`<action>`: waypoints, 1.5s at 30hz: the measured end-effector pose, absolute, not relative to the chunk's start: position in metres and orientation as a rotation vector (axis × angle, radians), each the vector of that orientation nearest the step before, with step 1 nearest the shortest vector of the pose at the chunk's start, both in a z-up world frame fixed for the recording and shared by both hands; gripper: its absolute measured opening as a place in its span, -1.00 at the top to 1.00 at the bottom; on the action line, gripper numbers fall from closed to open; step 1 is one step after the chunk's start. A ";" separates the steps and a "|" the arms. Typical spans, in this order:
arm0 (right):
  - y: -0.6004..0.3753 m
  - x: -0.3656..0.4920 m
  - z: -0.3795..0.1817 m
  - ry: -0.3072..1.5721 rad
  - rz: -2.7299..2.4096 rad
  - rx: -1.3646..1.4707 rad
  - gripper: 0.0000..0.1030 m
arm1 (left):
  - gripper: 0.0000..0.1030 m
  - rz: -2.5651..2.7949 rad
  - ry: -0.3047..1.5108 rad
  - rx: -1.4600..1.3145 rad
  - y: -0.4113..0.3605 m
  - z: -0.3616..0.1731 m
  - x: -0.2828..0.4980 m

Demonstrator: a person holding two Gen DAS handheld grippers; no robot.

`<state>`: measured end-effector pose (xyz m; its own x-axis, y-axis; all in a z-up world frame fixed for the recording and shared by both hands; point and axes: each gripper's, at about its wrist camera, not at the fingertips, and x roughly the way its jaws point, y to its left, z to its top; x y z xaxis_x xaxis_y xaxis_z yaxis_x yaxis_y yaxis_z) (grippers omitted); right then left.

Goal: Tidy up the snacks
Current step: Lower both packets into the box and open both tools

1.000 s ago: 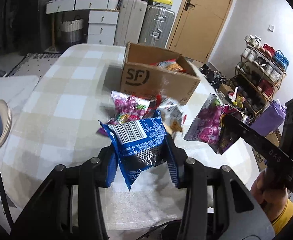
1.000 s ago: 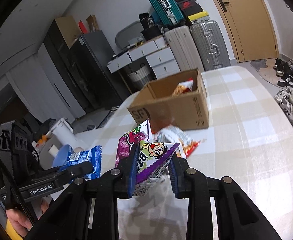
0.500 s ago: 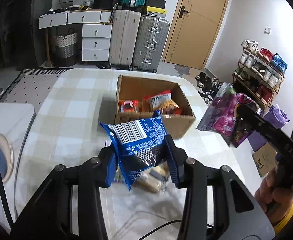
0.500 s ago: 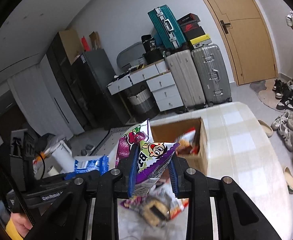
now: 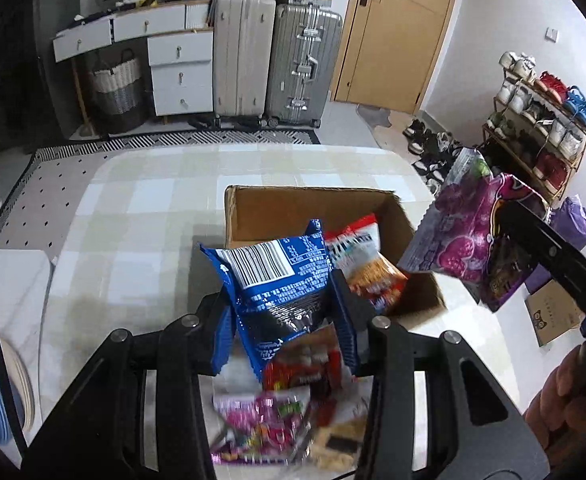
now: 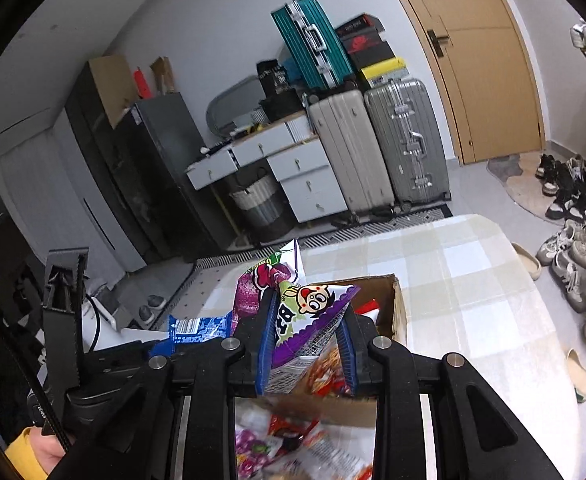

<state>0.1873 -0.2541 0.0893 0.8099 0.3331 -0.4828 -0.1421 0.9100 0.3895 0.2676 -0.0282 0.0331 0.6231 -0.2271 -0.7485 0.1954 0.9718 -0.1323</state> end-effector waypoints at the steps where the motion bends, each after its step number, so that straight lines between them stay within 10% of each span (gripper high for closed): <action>1: -0.253 0.196 0.086 0.584 0.253 0.336 0.47 | 0.24 -0.251 0.879 -0.041 -0.031 0.028 0.280; 31: -0.228 0.318 -0.002 0.794 0.241 0.200 0.47 | 0.22 -0.296 0.943 0.139 -0.069 -0.059 0.354; 37: -0.221 0.316 -0.005 0.836 0.255 0.198 0.45 | -0.37 -0.264 0.916 0.183 -0.069 -0.054 0.346; 45: -0.223 0.309 0.001 0.835 0.247 0.204 0.35 | -0.52 -0.265 0.884 0.203 -0.076 -0.039 0.329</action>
<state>0.3090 -0.2226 0.0014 0.6458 0.2946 -0.7043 -0.1357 0.9521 0.2739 0.3293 -0.0759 -0.0393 0.6047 -0.1435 -0.7834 0.3104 0.9483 0.0658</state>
